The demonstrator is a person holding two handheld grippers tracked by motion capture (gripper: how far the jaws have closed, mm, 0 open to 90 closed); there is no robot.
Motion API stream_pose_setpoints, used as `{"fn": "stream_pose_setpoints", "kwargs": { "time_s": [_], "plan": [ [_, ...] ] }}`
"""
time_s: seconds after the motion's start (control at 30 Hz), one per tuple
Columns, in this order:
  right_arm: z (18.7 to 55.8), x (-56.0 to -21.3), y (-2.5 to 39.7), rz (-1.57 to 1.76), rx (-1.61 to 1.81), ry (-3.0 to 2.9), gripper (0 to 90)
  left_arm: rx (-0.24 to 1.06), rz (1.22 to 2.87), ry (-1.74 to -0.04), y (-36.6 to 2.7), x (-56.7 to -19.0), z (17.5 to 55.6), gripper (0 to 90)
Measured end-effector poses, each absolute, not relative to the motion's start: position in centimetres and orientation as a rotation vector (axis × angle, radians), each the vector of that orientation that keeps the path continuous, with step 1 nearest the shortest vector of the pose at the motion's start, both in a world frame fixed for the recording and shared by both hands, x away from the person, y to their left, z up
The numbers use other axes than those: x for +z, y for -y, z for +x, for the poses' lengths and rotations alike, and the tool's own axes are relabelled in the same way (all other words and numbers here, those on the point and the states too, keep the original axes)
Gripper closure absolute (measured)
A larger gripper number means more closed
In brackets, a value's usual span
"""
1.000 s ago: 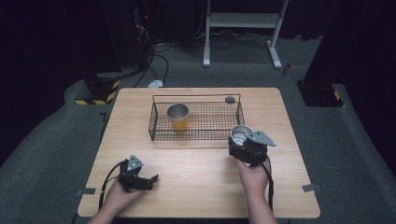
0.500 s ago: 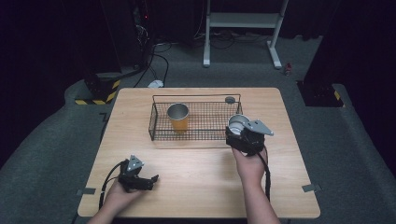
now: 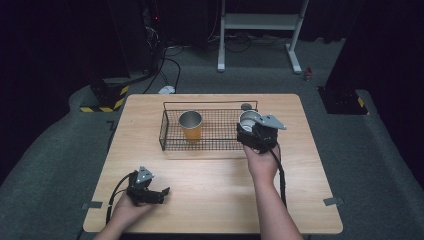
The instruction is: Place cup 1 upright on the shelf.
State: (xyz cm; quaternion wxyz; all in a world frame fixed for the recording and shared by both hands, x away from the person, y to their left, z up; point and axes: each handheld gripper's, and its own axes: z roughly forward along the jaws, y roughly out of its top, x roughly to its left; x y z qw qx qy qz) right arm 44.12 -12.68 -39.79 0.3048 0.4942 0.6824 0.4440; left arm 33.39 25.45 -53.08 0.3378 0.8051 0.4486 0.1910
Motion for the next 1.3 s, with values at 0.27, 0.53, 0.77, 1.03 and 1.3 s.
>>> {"fn": "stream_pose_setpoints", "kwargs": {
  "time_s": [0.27, 0.53, 0.77, 1.03, 1.3],
  "plan": [
    [46.6, -39.4, 11.1, 1.293, 1.161, -1.822, 18.4, 0.498, 2.097, -1.168, -25.4, -53.1, 33.4, 1.4],
    [48.6, -40.0, 9.4, 1.294, 1.105, -1.854, 18.4, 0.499, 2.098, -1.167, -25.4, -53.1, 33.4, 1.5],
    [50.2, -41.0, 8.5, 1.315, 1.090, -1.887, 18.4, 0.500, 2.096, -1.166, -25.4, -53.1, 33.4, 1.5],
    [51.4, -42.7, 7.9, 1.351, 1.045, -1.926, 18.4, 0.500, 2.095, -1.166, -25.4, -53.1, 33.4, 1.5],
    [52.5, -44.3, 8.1, 1.425, 1.001, -1.960, 18.4, 0.500, 2.099, -1.166, -25.5, -53.1, 33.4, 1.5]
  ]
}}
